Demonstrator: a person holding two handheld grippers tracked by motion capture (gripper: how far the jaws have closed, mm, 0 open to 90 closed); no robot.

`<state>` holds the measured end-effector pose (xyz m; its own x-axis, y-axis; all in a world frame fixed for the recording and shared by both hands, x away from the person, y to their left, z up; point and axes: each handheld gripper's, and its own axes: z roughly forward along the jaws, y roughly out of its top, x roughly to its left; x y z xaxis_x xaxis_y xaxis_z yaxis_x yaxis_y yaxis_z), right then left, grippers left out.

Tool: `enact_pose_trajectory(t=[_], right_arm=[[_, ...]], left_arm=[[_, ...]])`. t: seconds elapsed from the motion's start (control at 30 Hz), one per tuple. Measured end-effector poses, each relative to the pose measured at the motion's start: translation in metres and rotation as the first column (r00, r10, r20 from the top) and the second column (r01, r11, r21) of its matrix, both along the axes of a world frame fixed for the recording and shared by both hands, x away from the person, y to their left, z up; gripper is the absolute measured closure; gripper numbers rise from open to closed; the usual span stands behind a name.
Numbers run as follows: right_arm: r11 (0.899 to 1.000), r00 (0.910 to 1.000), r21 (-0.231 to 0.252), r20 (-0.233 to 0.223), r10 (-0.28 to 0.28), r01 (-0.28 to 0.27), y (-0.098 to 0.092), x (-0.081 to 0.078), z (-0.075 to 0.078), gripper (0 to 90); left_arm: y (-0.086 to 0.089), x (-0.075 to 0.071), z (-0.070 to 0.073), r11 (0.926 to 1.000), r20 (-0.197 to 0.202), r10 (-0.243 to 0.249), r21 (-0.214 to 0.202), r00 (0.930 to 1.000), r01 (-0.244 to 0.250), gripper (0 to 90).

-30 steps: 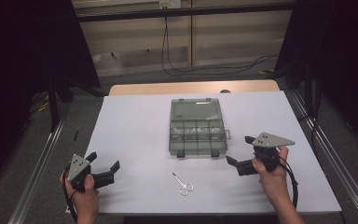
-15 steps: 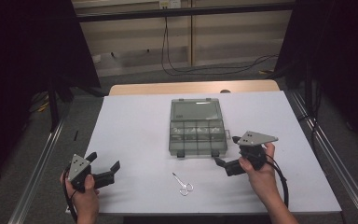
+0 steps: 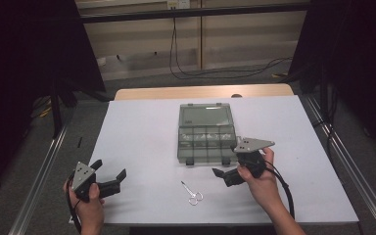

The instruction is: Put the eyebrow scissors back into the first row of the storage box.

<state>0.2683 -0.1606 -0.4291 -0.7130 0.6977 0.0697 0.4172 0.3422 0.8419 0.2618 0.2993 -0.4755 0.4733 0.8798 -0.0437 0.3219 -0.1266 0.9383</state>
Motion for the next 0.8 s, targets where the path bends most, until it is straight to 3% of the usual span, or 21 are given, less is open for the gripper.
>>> enact_pose_trajectory(t=[0.5, 0.8], right_arm=[[0.998, 0.9972, -0.018, -0.043, 0.06, -0.061, 0.029, 0.006, 0.0, 1.2], [0.997, 0.9945, -0.017, -0.074, 0.075, -0.076, 0.044, 0.007, -0.002, 4.2]], left_arm=[[0.002, -0.001, 0.001, 0.9999, 0.011, -0.013, -0.009, 0.9999, 0.013, 2.2], [-0.001, -0.001, 0.002, 0.9997, 0.015, -0.025, 0.007, 0.9996, 0.025, 2.4]])
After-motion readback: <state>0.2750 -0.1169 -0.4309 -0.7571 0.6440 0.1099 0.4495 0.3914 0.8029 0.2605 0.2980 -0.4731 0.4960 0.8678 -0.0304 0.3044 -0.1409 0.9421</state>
